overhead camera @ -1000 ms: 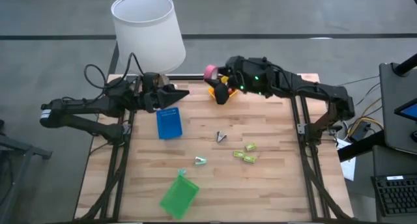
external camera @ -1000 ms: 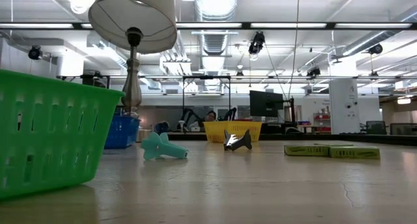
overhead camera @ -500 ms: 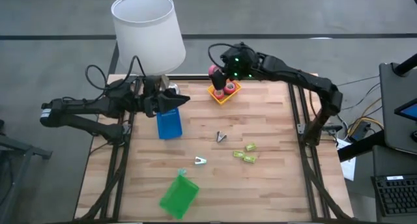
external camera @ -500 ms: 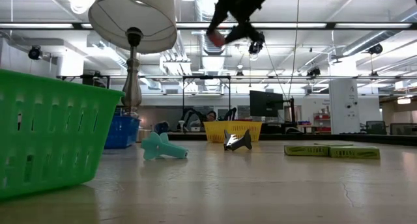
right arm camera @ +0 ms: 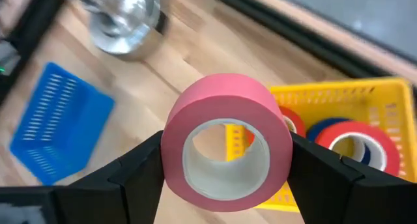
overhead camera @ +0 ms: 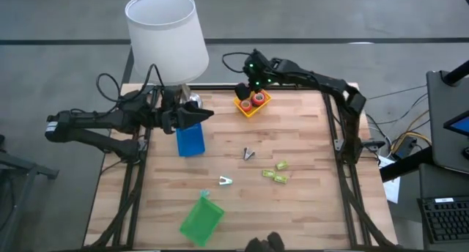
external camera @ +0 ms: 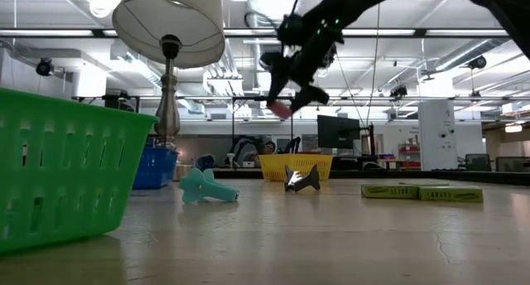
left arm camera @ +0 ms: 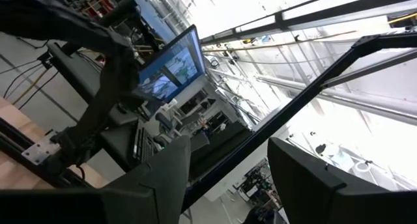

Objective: Pick and place Stapler, Stapler remover, tape
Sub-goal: Put the pink tape into the yellow bin, then put the top green staple box into the blue bin

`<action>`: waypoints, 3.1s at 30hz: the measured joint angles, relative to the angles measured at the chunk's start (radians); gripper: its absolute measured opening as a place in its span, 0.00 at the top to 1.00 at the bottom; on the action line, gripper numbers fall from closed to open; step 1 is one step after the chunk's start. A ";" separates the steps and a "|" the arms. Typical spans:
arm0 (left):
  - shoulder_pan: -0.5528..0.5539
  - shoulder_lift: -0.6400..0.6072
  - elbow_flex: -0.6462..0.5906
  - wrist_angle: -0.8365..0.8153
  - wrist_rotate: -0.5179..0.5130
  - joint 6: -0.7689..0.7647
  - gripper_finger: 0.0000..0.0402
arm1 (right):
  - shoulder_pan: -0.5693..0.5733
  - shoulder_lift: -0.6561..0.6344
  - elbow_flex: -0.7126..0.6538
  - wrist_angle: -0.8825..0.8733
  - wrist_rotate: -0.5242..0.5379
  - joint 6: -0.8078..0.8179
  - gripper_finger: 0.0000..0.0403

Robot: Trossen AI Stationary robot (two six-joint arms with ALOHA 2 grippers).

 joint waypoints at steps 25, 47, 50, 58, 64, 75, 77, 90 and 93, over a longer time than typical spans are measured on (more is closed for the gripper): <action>-0.008 0.002 -0.001 -0.018 0.000 -0.001 0.48 | -0.044 0.190 0.000 -0.071 -0.032 0.033 0.31; -0.008 0.003 -0.018 -0.018 -0.001 -0.003 0.48 | -0.049 0.190 0.000 -0.052 -0.053 0.027 0.09; -0.008 0.003 -0.018 -0.018 -0.001 -0.004 0.48 | -0.049 0.189 0.000 -0.053 -0.057 0.026 0.09; -0.008 0.003 -0.018 -0.018 0.003 0.004 0.48 | -0.046 0.161 0.071 -0.184 -0.062 -0.036 0.09; -0.008 0.003 -0.018 -0.109 0.004 0.029 0.48 | -0.025 0.128 0.157 -0.295 -0.061 -0.078 0.09; -0.008 0.005 -0.018 -0.401 -0.002 0.037 0.48 | 0.156 0.049 0.217 -0.529 -0.058 -0.084 0.09; -0.008 0.005 -0.018 -0.394 -0.002 0.030 0.48 | 0.203 0.041 0.213 -0.584 -0.050 -0.071 0.09; -0.008 0.005 -0.018 -0.391 -0.004 0.032 0.48 | 0.387 -0.002 0.060 -0.750 -0.027 0.073 0.09; -0.008 0.005 -0.018 -0.391 0.000 0.032 0.48 | 0.400 -0.024 -0.033 -0.740 -0.027 0.104 0.09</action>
